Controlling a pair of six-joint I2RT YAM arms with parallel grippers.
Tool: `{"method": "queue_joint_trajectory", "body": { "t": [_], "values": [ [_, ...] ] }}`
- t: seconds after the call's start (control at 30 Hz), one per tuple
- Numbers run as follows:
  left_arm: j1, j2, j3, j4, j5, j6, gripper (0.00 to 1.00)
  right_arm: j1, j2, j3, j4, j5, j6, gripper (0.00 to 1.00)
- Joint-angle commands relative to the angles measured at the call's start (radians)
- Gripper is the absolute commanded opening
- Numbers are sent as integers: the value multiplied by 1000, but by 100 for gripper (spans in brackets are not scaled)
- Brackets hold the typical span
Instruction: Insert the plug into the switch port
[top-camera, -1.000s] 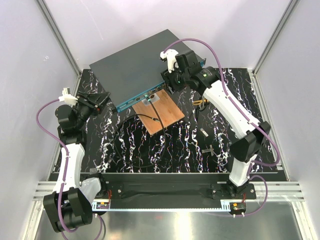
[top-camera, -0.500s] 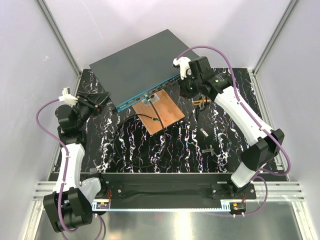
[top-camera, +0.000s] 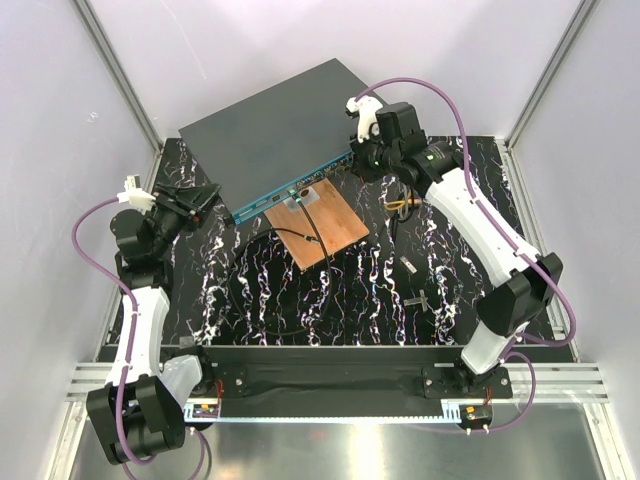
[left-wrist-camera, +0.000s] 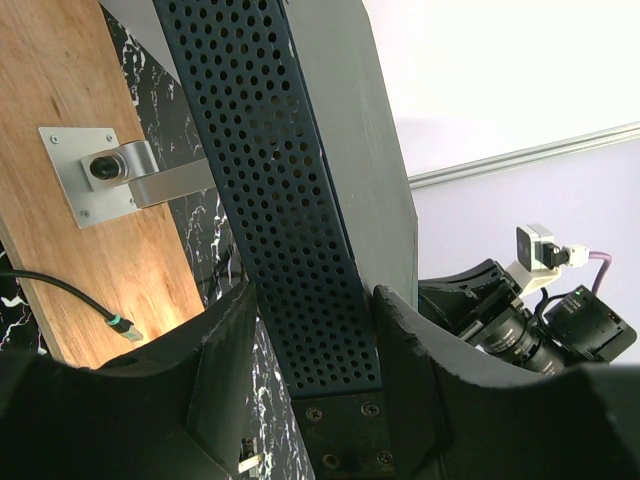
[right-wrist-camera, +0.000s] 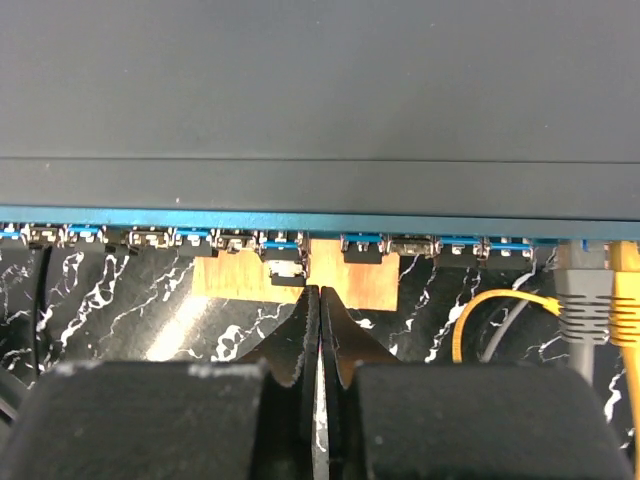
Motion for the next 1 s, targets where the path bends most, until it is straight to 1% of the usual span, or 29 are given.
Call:
{"method": "queue_joint_trajectory", "body": {
  "t": [0.0, 0.23, 0.27, 0.57, 0.6, 0.97],
  "values": [
    [-8, 14, 22, 77, 11, 42, 47, 1, 18, 49, 56, -36, 47, 4],
    [-8, 17, 16, 86, 12, 39, 47, 1, 41, 78, 59, -51, 59, 4],
    [-8, 17, 14, 86, 11, 39, 47, 1, 39, 75, 67, -50, 85, 5],
    [-8, 13, 5, 85, 11, 41, 47, 1, 25, 47, 136, -39, 148, 10],
    [-8, 13, 5, 85, 9, 39, 47, 1, 27, 47, 141, -39, 152, 12],
    [-8, 17, 2, 88, 6, 41, 47, 6, 36, 50, 239, 14, 237, 16]
  ]
}}
